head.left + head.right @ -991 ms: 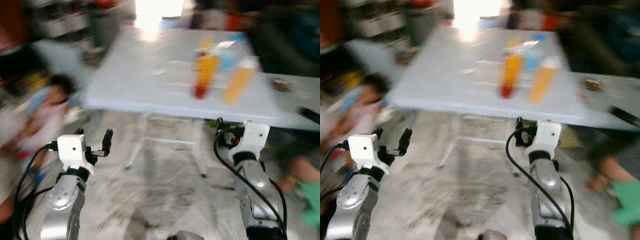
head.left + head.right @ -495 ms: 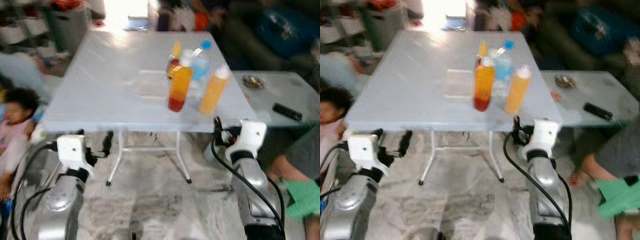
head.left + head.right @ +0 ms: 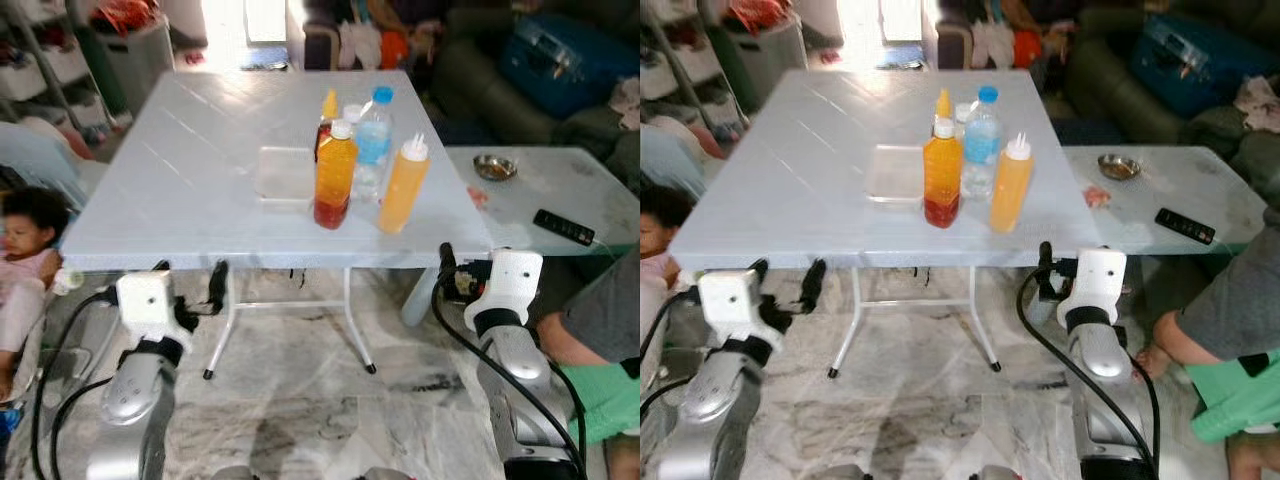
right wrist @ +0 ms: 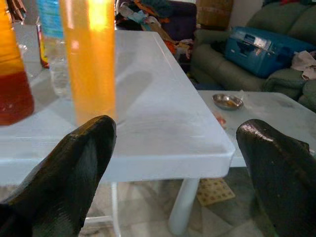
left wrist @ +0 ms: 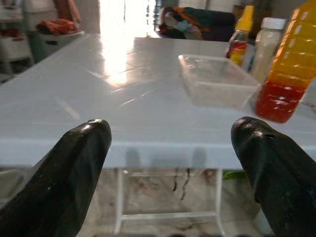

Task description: Restocking fridge

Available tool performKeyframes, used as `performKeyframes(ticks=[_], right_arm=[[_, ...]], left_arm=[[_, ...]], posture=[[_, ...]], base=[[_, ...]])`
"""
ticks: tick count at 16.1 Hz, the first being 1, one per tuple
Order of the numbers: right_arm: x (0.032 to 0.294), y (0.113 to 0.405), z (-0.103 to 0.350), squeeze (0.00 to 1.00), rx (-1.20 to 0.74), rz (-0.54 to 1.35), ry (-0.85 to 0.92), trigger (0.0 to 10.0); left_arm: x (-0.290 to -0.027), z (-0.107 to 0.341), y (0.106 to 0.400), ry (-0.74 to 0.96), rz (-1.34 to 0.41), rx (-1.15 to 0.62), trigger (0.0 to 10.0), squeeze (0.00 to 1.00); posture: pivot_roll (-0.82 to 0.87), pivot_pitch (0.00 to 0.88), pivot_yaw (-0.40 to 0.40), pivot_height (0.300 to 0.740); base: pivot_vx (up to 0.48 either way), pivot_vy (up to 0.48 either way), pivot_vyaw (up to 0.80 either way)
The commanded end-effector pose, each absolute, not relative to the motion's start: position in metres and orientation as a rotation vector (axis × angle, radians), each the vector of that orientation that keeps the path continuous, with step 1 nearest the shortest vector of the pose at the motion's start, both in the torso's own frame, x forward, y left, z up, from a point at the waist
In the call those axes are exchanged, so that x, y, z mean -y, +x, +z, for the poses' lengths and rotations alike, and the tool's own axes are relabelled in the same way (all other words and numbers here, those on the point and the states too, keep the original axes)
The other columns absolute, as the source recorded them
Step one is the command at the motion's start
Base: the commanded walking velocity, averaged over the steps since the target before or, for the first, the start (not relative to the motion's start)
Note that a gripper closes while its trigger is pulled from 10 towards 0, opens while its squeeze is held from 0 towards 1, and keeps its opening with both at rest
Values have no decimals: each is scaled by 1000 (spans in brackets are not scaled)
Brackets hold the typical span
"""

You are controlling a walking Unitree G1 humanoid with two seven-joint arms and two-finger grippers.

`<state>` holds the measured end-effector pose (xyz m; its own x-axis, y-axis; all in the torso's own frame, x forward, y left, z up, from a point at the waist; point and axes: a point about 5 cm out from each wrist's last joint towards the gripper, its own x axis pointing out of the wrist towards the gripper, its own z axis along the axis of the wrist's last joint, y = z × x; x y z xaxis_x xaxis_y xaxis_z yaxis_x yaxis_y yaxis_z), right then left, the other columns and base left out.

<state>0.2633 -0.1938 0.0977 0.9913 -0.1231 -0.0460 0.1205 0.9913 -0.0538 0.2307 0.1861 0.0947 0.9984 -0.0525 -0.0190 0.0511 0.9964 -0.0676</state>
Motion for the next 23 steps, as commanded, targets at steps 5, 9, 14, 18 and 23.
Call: performKeyframes(ticks=[5,9,14,18,23], right_arm=[[185,264,106,0,-18,-40,-106,10000],[188,262,106,0,-14,-58,-108,10000],[193,260,107,0,-10,-95,-92,10000],[194,257,107,0,-13,-103,-85,10000],[195,258,107,0,-17,-109,-86,10000]], left_arm=[[-187,97,233,-48,-30,-12,10000,0],[-188,97,231,-49,-24,-11,10000,0],[-191,97,230,-37,7,-9,10000,0],[-195,98,229,-25,39,-7,10000,0],[-193,97,229,-36,30,-12,10000,0]], posture=[[27,0,-33,740],[29,0,-32,740],[29,0,-32,740],[32,0,-35,740],[30,0,-35,740]], base=[[0,0,0],[0,0,792],[0,0,154],[0,0,0],[0,0,0]])
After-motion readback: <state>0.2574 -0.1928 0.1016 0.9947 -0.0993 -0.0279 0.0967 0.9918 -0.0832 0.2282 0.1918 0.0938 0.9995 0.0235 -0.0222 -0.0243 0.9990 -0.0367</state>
